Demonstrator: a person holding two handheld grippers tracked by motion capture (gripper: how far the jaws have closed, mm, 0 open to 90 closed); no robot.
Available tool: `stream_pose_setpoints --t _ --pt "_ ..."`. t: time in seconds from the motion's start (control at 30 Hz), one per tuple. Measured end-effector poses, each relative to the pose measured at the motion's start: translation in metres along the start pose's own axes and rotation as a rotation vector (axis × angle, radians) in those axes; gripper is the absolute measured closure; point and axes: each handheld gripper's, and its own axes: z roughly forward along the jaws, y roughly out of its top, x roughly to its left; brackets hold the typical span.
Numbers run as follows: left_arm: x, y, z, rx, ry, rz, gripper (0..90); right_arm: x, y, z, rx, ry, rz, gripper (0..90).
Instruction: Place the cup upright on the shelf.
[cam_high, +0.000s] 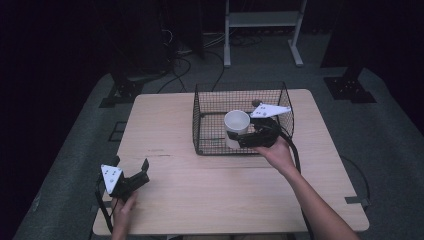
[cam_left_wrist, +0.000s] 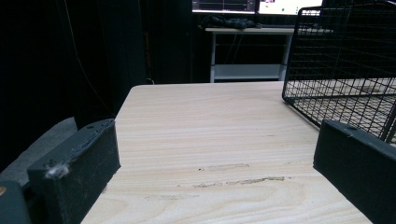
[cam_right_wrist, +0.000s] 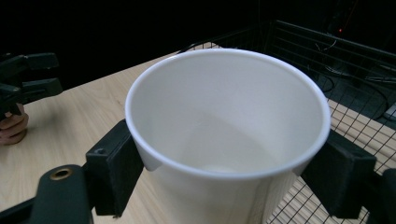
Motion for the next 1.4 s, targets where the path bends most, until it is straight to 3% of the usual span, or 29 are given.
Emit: stream_pose_setpoints --t 0.17,0.43,0.97,1.4 --pt "0.000 0.000 0.000 0.001 -0.001 0.003 0.0 -0.002 0.007 0.005 0.006 -0.010 -0.011 19.5" --pt "0.000 0.000 0.000 0.001 -0.001 0.002 0.0 -0.018 0.016 0.017 0.018 -0.024 0.009 19.5" --pt "0.000 0.000 0.000 0.001 0.000 -0.002 0.0 -0.044 0.036 0.033 0.037 -0.035 0.004 19.5" --pt "0.000 0.000 0.000 0.001 0.001 -0.002 0.0 -0.060 0.043 0.050 0.064 -0.047 0.014 19.5"
